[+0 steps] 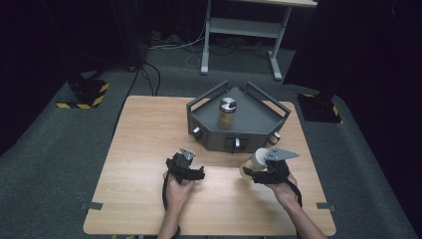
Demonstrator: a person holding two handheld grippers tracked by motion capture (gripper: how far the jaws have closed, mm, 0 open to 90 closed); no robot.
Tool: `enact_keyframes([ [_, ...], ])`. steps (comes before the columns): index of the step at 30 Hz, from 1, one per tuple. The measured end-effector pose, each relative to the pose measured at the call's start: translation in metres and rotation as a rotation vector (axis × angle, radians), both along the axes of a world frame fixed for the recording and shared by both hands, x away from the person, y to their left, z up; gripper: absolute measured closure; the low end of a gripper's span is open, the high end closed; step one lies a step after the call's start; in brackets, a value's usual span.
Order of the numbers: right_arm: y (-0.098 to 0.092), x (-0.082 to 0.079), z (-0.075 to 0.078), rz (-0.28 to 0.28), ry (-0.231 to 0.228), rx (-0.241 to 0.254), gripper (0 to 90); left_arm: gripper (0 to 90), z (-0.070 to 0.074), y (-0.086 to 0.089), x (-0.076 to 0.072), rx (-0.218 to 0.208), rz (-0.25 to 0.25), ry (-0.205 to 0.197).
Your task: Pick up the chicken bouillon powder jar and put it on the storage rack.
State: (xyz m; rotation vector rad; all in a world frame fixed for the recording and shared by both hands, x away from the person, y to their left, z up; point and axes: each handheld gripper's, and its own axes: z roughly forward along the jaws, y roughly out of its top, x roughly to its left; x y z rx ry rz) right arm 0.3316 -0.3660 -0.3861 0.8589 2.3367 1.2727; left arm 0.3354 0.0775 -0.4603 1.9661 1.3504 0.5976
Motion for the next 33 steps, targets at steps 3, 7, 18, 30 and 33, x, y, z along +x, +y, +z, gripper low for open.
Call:
enact_keyframes([
  [3,-0.002,0.002,0.007,0.004,-0.002,0.008,29.5,4.2,0.000,0.000,0.000,0.000,0.000,0.000],
  [7,-0.004,0.004,0.017,0.010,-0.010,0.010,29.8,4.3,0.000,0.000,0.000,0.000,0.000,0.000],
  [18,0.000,0.011,0.044,0.047,-0.026,-0.010,30.0,4.3,0.000,0.000,0.000,-0.002,0.001,0.000],
  [30,-0.002,0.017,0.074,0.042,-0.059,-0.017,30.1,4.3,0.000,0.000,0.000,-0.001,0.001,0.000],
  [33,-0.004,0.020,0.081,0.033,-0.065,-0.010,30.2,4.3,0.000,0.000,0.000,-0.001,0.001,0.001],
])
